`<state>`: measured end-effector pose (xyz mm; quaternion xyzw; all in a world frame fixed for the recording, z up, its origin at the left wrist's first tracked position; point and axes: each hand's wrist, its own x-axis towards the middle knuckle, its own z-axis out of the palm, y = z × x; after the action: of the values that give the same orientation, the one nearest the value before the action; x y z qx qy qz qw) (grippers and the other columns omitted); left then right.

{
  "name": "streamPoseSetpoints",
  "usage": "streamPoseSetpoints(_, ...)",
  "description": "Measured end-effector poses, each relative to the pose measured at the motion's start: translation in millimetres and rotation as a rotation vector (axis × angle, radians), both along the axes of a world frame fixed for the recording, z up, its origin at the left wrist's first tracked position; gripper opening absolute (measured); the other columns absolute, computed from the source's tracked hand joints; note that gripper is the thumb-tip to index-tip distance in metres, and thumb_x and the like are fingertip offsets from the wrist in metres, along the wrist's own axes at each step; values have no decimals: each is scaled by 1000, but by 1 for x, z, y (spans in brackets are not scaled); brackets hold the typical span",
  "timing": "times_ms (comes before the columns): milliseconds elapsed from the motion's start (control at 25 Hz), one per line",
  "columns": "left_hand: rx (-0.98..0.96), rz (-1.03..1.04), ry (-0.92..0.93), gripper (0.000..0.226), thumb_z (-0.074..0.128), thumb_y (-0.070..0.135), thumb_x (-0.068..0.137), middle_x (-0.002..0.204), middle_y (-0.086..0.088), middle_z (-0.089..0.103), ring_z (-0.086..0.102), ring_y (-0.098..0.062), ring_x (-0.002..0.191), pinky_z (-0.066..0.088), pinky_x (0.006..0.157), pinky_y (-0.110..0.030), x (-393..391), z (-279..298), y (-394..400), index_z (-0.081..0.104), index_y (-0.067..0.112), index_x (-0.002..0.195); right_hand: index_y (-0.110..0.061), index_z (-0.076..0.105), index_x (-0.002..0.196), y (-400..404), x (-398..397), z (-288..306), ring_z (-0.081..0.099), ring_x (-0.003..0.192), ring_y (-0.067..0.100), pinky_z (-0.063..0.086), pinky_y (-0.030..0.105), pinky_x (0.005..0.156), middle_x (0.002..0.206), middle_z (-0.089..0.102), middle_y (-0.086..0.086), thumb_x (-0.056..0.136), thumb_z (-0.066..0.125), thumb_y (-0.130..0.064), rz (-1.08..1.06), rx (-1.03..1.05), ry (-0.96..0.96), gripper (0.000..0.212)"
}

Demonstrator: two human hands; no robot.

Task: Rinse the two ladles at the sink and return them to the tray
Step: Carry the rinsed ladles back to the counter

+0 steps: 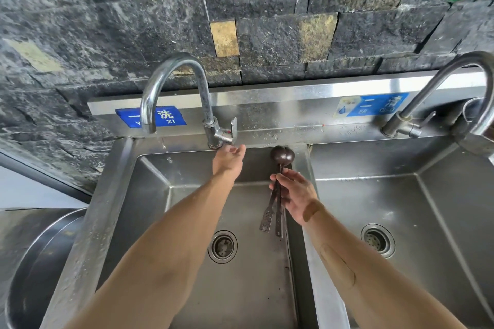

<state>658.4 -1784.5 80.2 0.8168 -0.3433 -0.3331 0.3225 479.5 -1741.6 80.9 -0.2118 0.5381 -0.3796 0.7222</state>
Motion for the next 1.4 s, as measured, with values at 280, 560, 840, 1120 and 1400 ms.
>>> streamPoseSetpoints(280, 52, -276, 532, 27, 66, 37, 89, 92, -2, 75, 70, -18, 81, 59, 77, -36, -41, 7, 64, 71, 15, 106, -16, 65, 99, 20, 4, 9, 70, 76, 21, 56, 40, 81, 89, 74, 9, 82, 72, -6, -24, -23, 36, 21)
streamPoseSetpoints(560, 86, -314, 606, 31, 73, 31, 85, 103, -6, 77, 74, -21, 93, 56, 77, -35, -53, 6, 96, 70, 17, 113, -19, 65, 96, 57, 4, 10, 76, 74, 22, 63, 33, 66, 83, 78, 10, 85, 69, -3, -88, -7, 226, 20)
streamPoseSetpoints(840, 59, -275, 657, 23, 71, 17, 87, 92, -11, 75, 71, -19, 71, 57, 61, -28, -38, 16, 129, 70, 14, 110, -14, 66, 99, 110, 20, 20, 76, 72, 22, 60, 29, 58, 82, 78, 10, 85, 69, -5, -182, 6, 161, 16)
streamPoseSetpoints(1120, 83, -422, 676, 12, 59, 16, 95, 78, -5, 74, 69, -17, 65, 58, 65, -31, -34, 39, 162, 63, 11, 105, -16, 63, 103, 168, 10, 33, 69, 60, 18, 55, 31, 64, 74, 76, 6, 89, 63, -5, -423, -14, 156, 18)
streamPoseSetpoints(1400, 111, -672, 646, 9, 71, 2, 83, 73, -8, 72, 67, -19, 62, 61, 69, -37, -79, 46, 201, 70, 11, 85, -13, 61, 105, 241, -24, 52, 64, 52, 18, 56, 31, 56, 77, 67, 16, 79, 71, 8, -646, -13, 149, 35)
